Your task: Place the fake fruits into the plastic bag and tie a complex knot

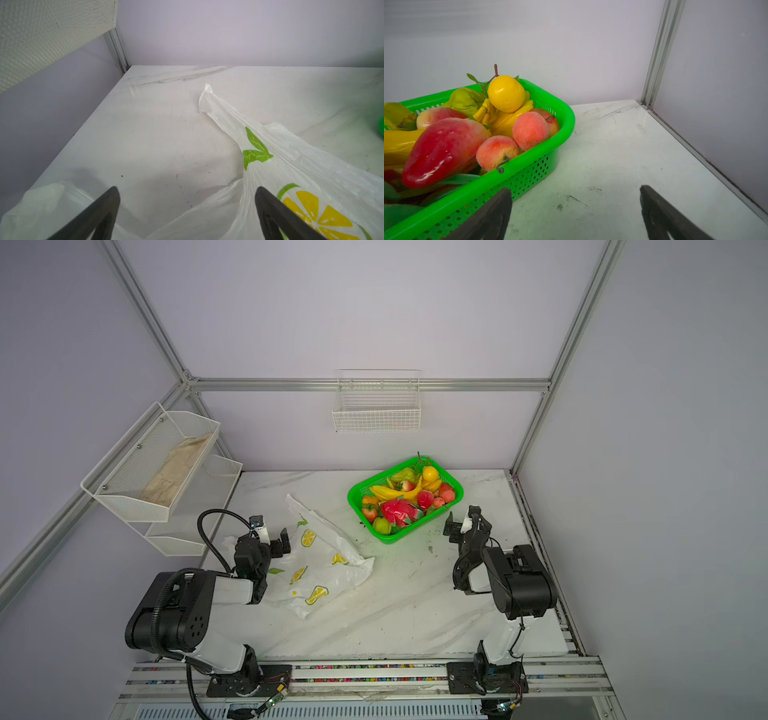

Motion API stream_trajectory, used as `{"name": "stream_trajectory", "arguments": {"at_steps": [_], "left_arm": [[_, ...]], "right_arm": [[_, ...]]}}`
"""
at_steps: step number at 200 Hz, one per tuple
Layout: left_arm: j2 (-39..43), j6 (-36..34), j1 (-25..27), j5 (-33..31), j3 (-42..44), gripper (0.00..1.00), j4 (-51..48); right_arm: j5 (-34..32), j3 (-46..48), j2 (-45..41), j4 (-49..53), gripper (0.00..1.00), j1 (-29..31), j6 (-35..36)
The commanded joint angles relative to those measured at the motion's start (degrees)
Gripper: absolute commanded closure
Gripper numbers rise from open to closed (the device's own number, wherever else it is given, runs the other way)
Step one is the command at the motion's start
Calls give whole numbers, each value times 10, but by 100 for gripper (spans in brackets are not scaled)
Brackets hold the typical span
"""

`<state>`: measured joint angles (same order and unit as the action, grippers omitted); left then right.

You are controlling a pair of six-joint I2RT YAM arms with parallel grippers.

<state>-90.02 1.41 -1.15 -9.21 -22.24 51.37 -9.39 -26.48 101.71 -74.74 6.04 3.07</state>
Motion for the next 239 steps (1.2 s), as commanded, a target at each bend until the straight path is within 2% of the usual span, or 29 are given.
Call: {"name": "stream_trajectory", "arguments": {"at_steps": [1, 221, 239], "left_arm": [[4, 3, -4, -5, 10, 0, 29], [5, 3, -5, -5, 9, 0, 28], [17, 12, -5, -28, 8, 1, 22]], "right_arm": [[-1, -2, 5, -21, 3, -2, 3], [-1, -2, 4, -19, 3, -2, 3], [-9, 0, 1, -22, 3, -2, 3]]}}
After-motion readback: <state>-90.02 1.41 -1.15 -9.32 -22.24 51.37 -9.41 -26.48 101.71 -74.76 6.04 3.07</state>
